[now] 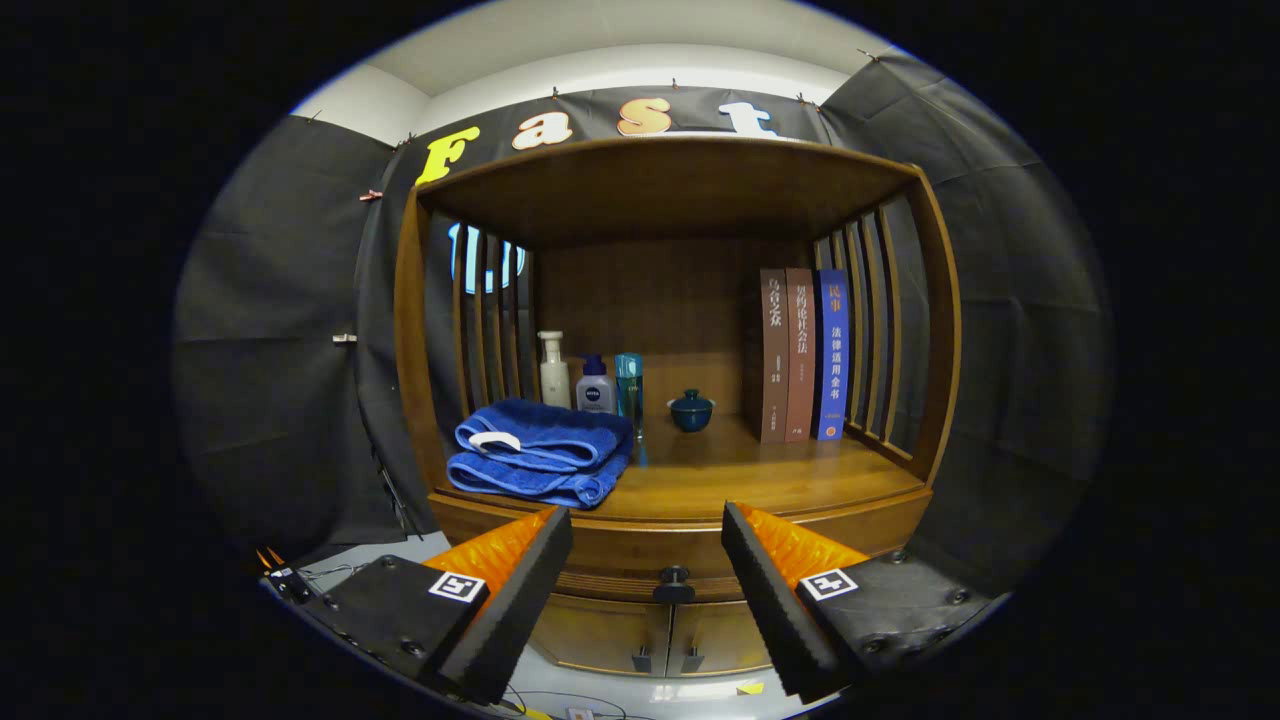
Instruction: Pull open the drawer, take out the items inside it, and place them on the countertop above the cabinet.
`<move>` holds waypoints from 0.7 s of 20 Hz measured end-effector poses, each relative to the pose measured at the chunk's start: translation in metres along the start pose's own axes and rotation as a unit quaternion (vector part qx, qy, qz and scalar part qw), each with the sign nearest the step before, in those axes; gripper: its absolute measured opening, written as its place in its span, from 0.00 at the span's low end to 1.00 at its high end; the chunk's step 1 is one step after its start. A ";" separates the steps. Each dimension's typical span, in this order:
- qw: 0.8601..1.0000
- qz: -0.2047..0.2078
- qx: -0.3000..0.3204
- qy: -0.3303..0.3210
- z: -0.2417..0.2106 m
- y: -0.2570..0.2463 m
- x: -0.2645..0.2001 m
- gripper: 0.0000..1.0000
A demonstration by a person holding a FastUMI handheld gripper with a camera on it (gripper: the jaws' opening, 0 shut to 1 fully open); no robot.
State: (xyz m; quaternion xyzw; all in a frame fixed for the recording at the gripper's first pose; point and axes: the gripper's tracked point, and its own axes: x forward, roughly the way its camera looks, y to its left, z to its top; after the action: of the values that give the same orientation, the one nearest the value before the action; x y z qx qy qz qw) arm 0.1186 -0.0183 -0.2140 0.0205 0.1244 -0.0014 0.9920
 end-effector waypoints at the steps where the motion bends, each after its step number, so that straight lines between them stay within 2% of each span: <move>1: 1.000 -0.002 -0.001 0.008 -0.010 -0.001 0.007 0.99; 14: 0.993 -0.034 0.012 0.114 -0.128 -0.026 0.079 0.99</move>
State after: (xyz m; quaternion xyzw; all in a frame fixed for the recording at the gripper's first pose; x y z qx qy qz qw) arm 0.1633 -0.0384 -0.3582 0.0283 0.2375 -0.0339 0.9704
